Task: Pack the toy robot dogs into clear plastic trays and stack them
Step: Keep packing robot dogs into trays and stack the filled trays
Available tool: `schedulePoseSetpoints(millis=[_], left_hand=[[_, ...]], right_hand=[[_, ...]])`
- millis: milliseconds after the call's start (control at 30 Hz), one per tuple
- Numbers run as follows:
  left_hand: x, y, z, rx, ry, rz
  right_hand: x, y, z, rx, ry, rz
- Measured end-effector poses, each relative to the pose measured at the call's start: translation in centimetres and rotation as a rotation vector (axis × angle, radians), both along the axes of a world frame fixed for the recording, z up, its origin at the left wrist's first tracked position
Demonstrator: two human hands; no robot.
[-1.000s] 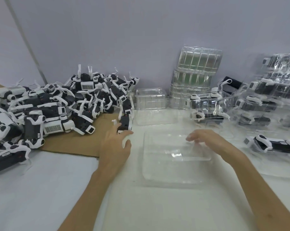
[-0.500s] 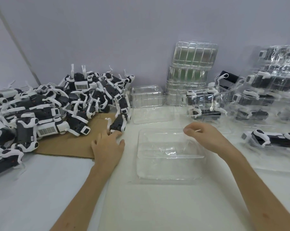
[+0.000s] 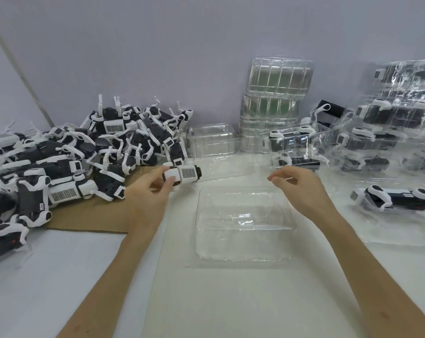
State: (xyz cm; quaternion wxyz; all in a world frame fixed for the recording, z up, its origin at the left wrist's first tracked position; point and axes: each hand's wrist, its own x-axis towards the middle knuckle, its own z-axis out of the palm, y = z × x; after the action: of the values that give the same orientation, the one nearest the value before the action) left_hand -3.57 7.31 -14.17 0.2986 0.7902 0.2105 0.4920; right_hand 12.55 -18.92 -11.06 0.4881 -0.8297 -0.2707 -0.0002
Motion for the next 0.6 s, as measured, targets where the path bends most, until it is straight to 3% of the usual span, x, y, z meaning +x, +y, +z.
schedulePoseSetpoints(millis=[100, 367, 467, 600], left_hand=[[0.1, -0.7, 1.1, -0.145, -0.082, -0.073], [0.2, -3.5, 4.5, -0.203, -0.216, -0.170], [0.3, -5.2, 7.4, -0.238, -0.275, -0.370], [0.8, -7.6, 9.3, -0.446, -0.274, -0.735]], right_hand=[[-0.5, 0.0, 0.4, 0.073, -0.058, -0.004], [-2.1, 0.5, 1.0, 0.237, -0.217, 0.063], [-2.6, 0.7, 1.0, 0.259, -0.331, 0.151], [-3.2, 1.2, 1.2, 0.343, -0.564, 0.151]])
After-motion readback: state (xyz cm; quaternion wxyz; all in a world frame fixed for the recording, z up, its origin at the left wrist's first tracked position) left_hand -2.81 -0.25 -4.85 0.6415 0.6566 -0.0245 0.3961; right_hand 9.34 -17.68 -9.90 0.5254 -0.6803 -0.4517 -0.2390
